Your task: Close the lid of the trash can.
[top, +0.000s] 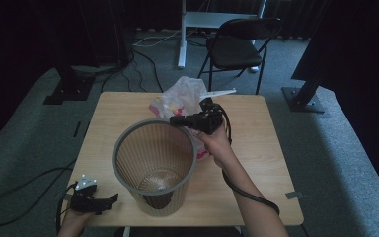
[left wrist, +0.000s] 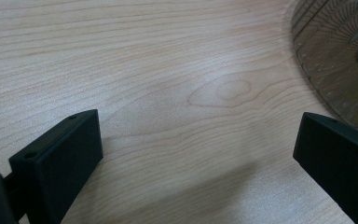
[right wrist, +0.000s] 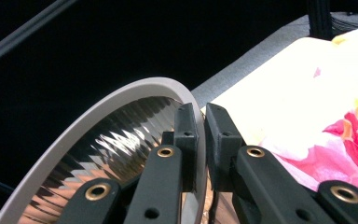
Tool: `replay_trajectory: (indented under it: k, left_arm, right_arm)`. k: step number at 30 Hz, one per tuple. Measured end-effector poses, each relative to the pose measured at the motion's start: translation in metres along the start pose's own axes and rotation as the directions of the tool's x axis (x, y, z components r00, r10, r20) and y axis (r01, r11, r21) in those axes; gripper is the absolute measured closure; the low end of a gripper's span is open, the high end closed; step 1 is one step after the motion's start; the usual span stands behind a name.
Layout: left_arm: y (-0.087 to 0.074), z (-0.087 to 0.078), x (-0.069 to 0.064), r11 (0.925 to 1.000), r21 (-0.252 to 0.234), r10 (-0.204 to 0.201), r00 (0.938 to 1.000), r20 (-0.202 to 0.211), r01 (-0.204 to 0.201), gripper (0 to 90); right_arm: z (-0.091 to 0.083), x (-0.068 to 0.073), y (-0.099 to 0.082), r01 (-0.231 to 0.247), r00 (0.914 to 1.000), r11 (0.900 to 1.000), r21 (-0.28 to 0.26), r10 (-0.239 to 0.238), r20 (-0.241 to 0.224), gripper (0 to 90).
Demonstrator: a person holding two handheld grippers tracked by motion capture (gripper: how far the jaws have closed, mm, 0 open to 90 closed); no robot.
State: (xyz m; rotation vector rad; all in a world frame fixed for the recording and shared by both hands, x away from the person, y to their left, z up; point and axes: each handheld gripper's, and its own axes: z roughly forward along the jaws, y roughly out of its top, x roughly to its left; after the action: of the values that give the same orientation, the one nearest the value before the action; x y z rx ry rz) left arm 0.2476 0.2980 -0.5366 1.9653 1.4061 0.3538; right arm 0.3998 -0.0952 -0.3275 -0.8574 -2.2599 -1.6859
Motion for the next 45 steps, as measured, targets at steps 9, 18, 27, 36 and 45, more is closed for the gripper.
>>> replay_trajectory:
  k: [9,18,27,36,45]
  left_arm:
    - [0.000,0.000,0.000,1.0000,0.003,0.003,1.0000,0.000,-0.003,1.3]
    - [0.000,0.000,0.000,1.0000,0.001,0.001,1.0000,0.000,-0.001,1.3]
    - [0.000,0.000,0.000,1.0000,0.003,0.000,1.0000,-0.001,0.000,1.3]
    - [0.000,0.000,0.000,1.0000,0.005,-0.001,1.0000,0.000,0.001,1.3]
    - [0.000,0.001,0.000,1.0000,0.008,-0.001,1.0000,-0.001,0.001,1.3]
  right_arm:
    - [0.004,-0.003,-0.003,-0.005,1.0000,0.9999,0.013,0.005,0.001,83.7]
    - [0.004,-0.002,-0.002,0.016,0.9999,0.9997,0.019,-0.016,-0.004,74.8]
    - [-0.001,-0.001,-0.003,0.018,0.9993,0.9994,0.031,-0.019,0.033,50.5]
    - [-0.004,0.003,-0.005,0.064,0.9909,0.9973,0.035,-0.067,0.116,28.3]
    - [-0.014,0.006,-0.010,0.093,0.9872,0.9956,-0.010,-0.091,0.131,12.8]
